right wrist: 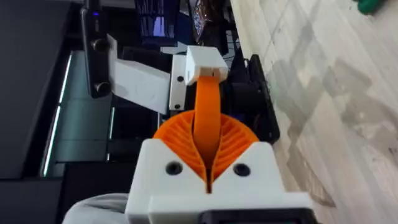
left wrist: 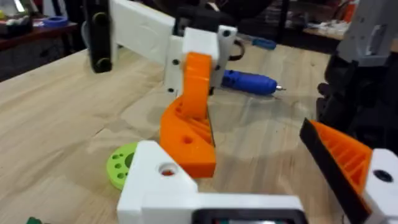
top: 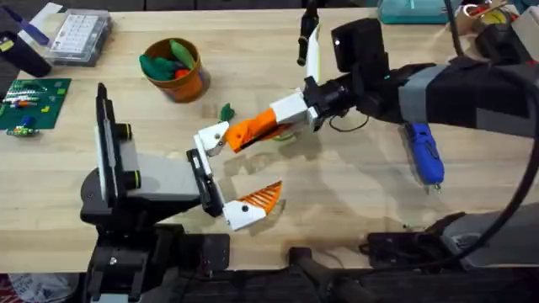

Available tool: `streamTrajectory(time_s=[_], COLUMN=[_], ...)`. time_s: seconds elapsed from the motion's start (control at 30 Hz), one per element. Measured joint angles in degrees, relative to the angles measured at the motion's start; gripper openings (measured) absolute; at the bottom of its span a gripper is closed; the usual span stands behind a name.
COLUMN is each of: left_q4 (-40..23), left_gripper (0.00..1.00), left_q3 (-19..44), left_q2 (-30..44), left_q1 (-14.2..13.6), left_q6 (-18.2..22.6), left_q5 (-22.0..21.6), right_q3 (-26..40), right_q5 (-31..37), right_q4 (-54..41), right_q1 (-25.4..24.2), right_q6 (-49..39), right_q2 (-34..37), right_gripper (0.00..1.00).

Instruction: Pick up the gripper from the table and insert it into the empty holder that is missing its gripper. Then pick up a screw, insert it into the mounting hole, and use the screwdriver to tighten it. Finally, clean up the table by picking up the vegetable and placing it into the bucket.

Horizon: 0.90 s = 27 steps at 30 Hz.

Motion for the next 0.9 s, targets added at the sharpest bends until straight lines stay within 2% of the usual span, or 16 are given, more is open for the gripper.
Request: streamTrajectory(time_s=[0.23, 0.53, 0.73, 0.9], left_q4=[0.17, 0.11, 0.04, 0.06], left_gripper=[0.99, 0.99, 0.99, 0.99], left_q3=[0.0, 0.0, 0.0, 0.0], left_q2=[0.0, 0.0, 0.0, 0.0], left_q1=[0.04, 0.2, 0.2, 0.22], left_q6=[0.46, -0.06, -0.68, -0.93], left_q5=[-0.95, -1.06, -0.81, -1.24], right_q3=[-0.2, -1.68, -4.18, -4.4], right_q5=[0.45, 1.78, 2.21, 3.07], right_q4=[3.68, 5.15, 12.22, 13.13], right_q1=[0.22, 0.79, 0.9, 1.36], right_q6=[4.61, 5.41, 7.51, 8.74], right_q2=[0.0, 0.0, 0.0, 0.05], right_gripper=[0.008, 0.008, 0.008, 0.008])
